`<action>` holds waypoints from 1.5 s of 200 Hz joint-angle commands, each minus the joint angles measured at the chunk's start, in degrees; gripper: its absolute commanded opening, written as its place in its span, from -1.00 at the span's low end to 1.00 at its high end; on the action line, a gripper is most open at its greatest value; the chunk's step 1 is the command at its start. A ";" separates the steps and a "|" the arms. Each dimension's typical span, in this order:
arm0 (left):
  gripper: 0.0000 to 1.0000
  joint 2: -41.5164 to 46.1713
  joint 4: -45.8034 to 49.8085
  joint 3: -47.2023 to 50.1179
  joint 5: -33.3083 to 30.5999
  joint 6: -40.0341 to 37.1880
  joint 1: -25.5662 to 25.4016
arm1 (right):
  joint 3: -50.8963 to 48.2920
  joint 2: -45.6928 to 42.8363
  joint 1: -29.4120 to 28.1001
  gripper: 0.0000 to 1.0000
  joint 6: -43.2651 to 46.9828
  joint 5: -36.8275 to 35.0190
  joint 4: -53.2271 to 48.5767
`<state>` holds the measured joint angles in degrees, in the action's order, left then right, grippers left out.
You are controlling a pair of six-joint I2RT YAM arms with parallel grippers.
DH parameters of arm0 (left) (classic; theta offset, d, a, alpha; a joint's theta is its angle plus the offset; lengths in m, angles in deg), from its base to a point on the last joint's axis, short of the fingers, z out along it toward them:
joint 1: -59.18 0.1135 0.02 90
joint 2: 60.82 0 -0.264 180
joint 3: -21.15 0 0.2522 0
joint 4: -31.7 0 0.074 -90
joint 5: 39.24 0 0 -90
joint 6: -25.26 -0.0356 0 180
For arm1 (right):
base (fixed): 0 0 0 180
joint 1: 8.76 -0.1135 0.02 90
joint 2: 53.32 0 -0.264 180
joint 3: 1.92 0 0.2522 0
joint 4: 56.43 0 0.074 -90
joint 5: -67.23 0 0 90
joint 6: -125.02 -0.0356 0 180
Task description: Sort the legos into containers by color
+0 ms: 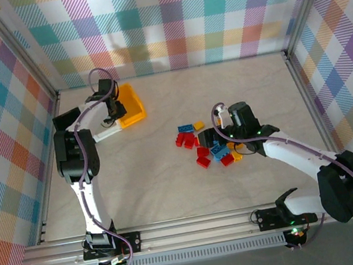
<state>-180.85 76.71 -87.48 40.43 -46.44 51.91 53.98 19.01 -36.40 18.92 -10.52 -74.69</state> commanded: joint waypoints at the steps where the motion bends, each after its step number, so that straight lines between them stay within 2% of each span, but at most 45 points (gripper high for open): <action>1: -0.56 1.85 -0.08 1.91 1.49 -0.39 -1.51 | -0.09 -0.50 -0.49 0.99 -0.25 0.22 -0.84; 33: -0.68 3.76 -0.13 3.62 2.17 0.64 -3.33 | -0.81 -1.59 -0.58 1.00 -0.34 0.06 -0.94; 69: -0.69 4.83 0.59 3.59 1.46 3.80 -8.29 | -2.16 -3.29 -0.57 0.99 -0.27 -0.79 -1.17; 138: -0.71 1.56 0.18 1.79 -0.75 15.67 -18.06 | -4.36 -8.00 -0.57 0.99 -1.22 -1.09 -2.38; 194: -0.71 -0.87 1.49 -1.40 -3.15 20.28 -24.35 | -5.72 -11.36 -0.57 0.99 -1.89 -2.50 -4.86; 242: -0.71 -5.52 3.24 -9.78 -2.71 18.50 -28.52 | -6.52 -14.83 -0.53 0.99 -1.94 -3.41 -7.20; 300: -0.71 -13.37 6.11 -21.53 -1.30 16.26 -30.39 | -7.52 -19.55 -0.57 0.99 -1.24 -5.91 -10.90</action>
<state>-191.51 83.59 -104.88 34.84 -30.35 22.19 47.16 1.02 -36.59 17.46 -14.93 -83.12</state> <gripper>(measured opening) 0.242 0.996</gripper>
